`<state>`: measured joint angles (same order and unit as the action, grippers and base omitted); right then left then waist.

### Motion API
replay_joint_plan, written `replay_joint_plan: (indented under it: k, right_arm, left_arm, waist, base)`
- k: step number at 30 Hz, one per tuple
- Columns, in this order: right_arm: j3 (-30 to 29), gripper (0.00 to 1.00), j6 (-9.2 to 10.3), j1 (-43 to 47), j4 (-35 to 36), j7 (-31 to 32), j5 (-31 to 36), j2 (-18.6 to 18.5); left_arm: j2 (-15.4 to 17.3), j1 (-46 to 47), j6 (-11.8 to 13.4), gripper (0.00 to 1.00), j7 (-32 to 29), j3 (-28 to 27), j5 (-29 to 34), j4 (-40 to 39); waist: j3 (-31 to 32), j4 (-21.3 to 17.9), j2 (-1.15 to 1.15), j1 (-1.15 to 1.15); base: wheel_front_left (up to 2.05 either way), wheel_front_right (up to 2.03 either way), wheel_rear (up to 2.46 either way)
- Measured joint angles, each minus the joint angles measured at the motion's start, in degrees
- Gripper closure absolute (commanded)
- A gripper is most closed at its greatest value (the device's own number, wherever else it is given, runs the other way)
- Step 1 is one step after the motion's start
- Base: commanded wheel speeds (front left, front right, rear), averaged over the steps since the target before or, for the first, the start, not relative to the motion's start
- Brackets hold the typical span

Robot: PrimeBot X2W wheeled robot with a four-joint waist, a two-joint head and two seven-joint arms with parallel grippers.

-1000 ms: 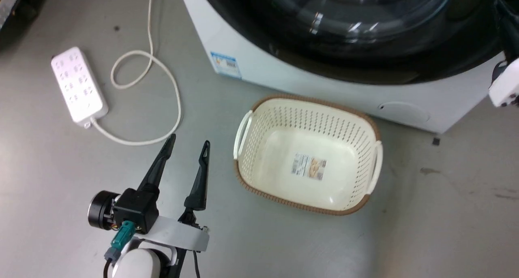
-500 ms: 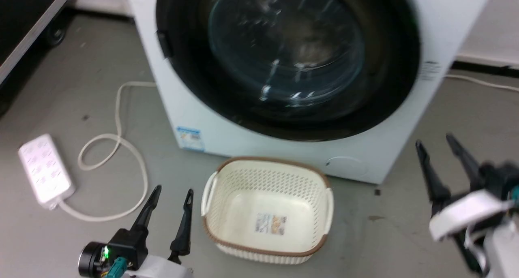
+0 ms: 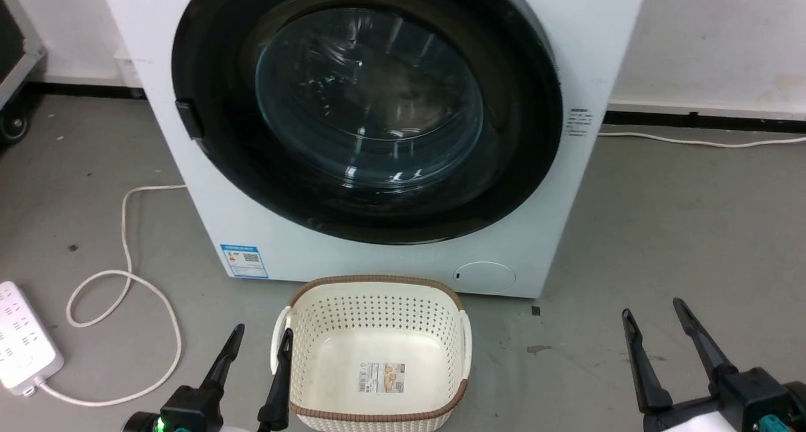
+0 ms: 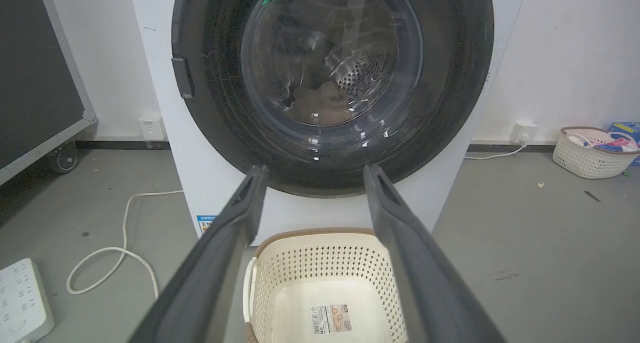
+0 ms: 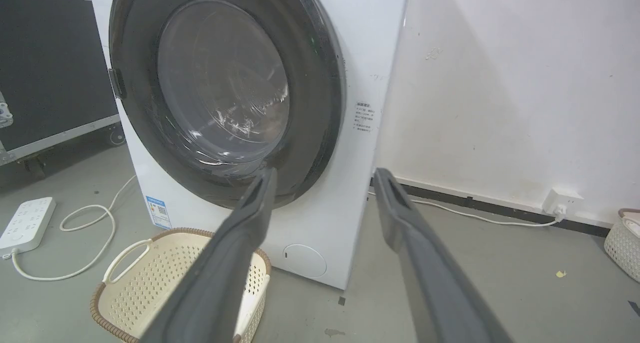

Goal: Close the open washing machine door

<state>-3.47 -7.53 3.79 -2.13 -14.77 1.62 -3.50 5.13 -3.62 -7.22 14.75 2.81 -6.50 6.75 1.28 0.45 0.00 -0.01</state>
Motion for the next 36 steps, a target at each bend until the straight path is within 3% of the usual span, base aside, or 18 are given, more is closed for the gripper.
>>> replay_joint_plan:
  k: [8,9,36]
  right_arm:
    - [0.69,0.0,0.0,0.81,0.31,0.0,-1.8,0.32]
    - [0.71,1.0,0.0,0.79,0.29,0.03,-1.83,0.31]
    - [1.09,1.0,-0.01,0.53,0.37,2.59,-1.82,0.31]
  left_arm:
    - [-0.2,-0.31,0.0,0.0,0.0,0.26,-0.43,0.46]
    - [-0.24,-0.3,0.01,1.0,-0.08,0.25,-0.46,0.49]
    - [-0.57,-0.14,1.07,1.0,-2.63,-0.13,0.4,-0.53]
  waist:
    - [-0.06,-0.42,0.0,0.0]
    - [-0.07,-0.38,0.0,0.01]
    - [-0.29,-0.4,0.0,0.01]
  base:
    - [0.0,0.0,0.0]
    - [0.0,0.0,0.0]
    - [0.0,0.0,0.0]
